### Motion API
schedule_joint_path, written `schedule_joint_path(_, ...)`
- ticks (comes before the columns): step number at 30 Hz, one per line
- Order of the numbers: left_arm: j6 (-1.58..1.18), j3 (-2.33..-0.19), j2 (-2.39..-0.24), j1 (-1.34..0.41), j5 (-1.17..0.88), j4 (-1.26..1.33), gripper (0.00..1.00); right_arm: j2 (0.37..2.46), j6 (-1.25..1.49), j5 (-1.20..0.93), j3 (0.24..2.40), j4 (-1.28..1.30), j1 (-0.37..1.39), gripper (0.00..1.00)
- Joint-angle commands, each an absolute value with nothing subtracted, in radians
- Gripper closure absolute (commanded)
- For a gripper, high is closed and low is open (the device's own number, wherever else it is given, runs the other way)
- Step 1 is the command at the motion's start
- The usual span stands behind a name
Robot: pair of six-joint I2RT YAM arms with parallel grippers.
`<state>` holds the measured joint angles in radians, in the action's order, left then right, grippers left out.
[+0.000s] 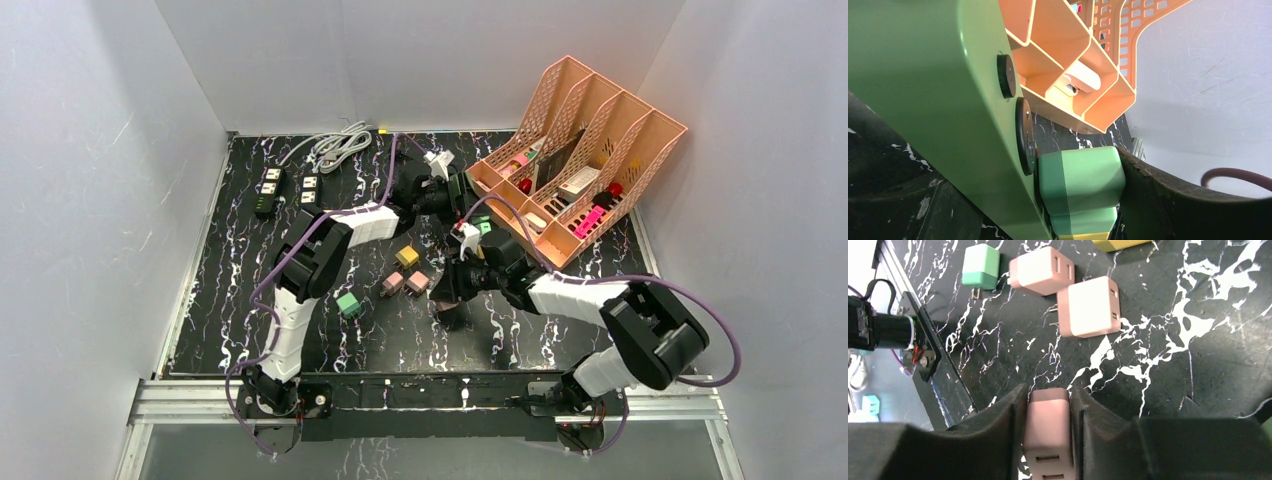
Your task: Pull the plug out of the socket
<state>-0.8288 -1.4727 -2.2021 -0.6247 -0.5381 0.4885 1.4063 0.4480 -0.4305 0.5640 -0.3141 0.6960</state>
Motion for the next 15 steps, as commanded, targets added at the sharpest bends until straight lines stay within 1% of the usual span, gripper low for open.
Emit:
schedule_joint_path(1,-0.712,-1.493,-2.181,-0.593,-0.575,0.457,0.33,1.467,0.447,-0.421,0.602,-0.377,0.703,0.49)
schedule_joint_path(2,-0.714,-1.491,-2.181,-0.591,-0.579,0.458,0.33,1.472,0.435,-0.400,0.616,-0.353,0.704,0.44)
schedule_joint_path(3,-0.721,-1.488,-2.178,-0.585,-0.591,0.456,0.32,1.440,0.342,-0.299,0.689,-0.211,0.703,0.14)
schedule_joint_path(4,-0.720,-1.490,-2.176,-0.584,-0.595,0.453,0.31,1.401,0.319,-0.260,0.708,-0.177,0.703,0.03)
schedule_joint_path(5,-0.719,-1.489,-2.173,-0.580,-0.597,0.447,0.31,1.354,0.295,-0.215,0.721,-0.154,0.704,0.02)
schedule_joint_path(8,-0.715,-1.486,-2.165,-0.574,-0.602,0.443,0.30,1.193,0.235,-0.086,0.746,-0.122,0.698,0.02)
schedule_joint_path(11,-0.721,-1.488,-2.162,-0.573,-0.615,0.452,0.30,1.057,0.217,-0.026,0.749,-0.120,0.647,0.02)
schedule_joint_path(13,-0.732,-1.489,-2.161,-0.572,-0.623,0.463,0.29,1.023,0.219,-0.019,0.765,-0.084,0.588,0.02)
schedule_joint_path(15,-0.748,-1.487,-2.159,-0.572,-0.633,0.477,0.29,1.047,0.215,0.002,0.795,-0.015,0.538,0.02)
